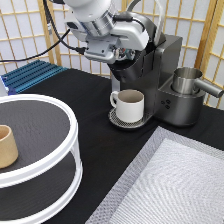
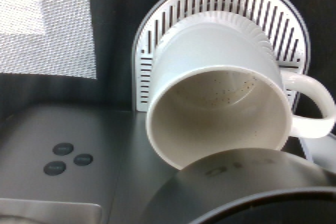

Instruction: Make coffee

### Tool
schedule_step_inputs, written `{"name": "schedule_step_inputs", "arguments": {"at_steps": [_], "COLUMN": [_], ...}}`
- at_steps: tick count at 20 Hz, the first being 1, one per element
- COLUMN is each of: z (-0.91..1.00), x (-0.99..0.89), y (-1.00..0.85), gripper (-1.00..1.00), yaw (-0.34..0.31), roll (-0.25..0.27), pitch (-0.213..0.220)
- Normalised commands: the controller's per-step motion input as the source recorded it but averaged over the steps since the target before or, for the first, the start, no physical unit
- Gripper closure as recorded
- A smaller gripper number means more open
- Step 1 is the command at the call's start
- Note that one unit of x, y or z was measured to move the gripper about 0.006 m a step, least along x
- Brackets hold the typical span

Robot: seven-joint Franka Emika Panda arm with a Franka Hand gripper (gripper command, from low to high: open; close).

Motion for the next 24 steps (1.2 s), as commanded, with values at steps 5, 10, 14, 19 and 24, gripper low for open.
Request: {"name": "schedule_step_inputs", "arguments": {"at_steps": [5, 10, 14, 19, 24], "z": [0.03, 0.16, 0.70, 1.00, 1.00], "x": [-0.15, -0.33, -0.44, -0.27, -0.01], "y": [-0.22, -0.55, 0.16, 0.74, 0.93], "gripper": [-1.00, -1.00, -1.00, -1.00, -1.00], "yaw": [-0.056, -0.066, -0.033, -0.011, -0.012], "roll": [-0.025, 0.005, -0.002, -0.013, -0.069], "pitch": [-0.028, -0.046, -0.045, -0.054, -0.002]}}
